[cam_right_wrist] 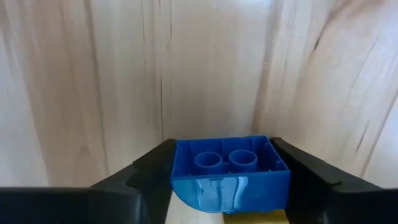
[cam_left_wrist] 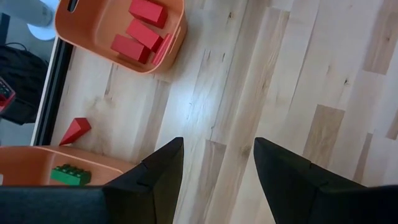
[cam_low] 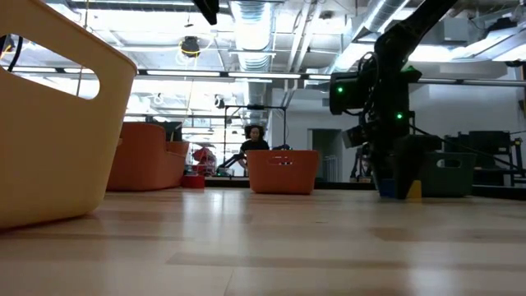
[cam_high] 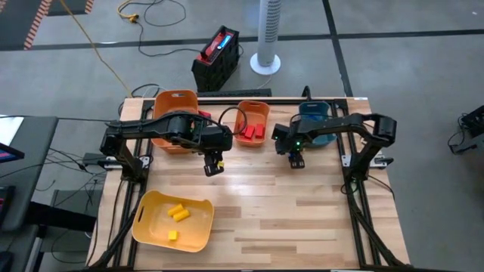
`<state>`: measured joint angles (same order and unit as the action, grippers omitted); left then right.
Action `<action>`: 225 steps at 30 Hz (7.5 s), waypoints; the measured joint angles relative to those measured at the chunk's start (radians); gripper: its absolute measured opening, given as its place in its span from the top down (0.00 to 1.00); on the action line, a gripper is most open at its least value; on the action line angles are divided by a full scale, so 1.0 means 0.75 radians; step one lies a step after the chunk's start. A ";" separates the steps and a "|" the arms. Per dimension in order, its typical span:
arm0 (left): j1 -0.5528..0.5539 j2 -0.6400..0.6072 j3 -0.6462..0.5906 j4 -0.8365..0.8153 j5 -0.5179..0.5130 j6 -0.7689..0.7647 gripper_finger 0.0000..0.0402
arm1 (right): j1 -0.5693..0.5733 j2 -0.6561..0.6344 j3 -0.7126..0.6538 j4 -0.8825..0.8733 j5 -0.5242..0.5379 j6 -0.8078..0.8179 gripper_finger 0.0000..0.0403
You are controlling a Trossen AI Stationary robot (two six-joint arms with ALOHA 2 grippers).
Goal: Sort blocks
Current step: Put the blue game piece into the green bin, then put the yellow block into the yellow bin
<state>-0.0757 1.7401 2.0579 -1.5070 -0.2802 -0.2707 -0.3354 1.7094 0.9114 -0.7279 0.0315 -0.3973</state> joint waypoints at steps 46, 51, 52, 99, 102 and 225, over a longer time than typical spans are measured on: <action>0.000 0.000 0.000 0.180 -0.006 0.166 0.53 | -0.787 -0.715 0.006 -0.291 -0.008 0.836 0.46; 0.000 0.000 0.000 0.180 -0.006 0.169 0.53 | -0.815 -0.637 0.000 -0.277 -0.011 0.813 0.46; 0.000 0.000 0.000 0.180 -0.006 0.171 0.53 | -0.815 -0.622 0.000 -0.273 -0.012 0.813 0.46; 0.043 0.001 0.000 0.169 0.089 0.150 0.53 | 0.059 -0.143 0.359 -0.608 -0.047 0.023 0.10; 0.040 0.001 0.000 0.169 0.089 0.147 0.53 | 0.045 -0.092 0.359 -0.605 0.060 -0.045 0.02; -0.130 -0.464 -0.694 1.337 -0.435 0.821 0.40 | 0.318 -0.262 0.446 1.387 -0.408 1.721 0.35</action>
<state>-0.1730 1.3922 1.5375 -0.5041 -0.6067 0.3453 -0.0972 1.5127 1.2457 0.3125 -0.2749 0.8932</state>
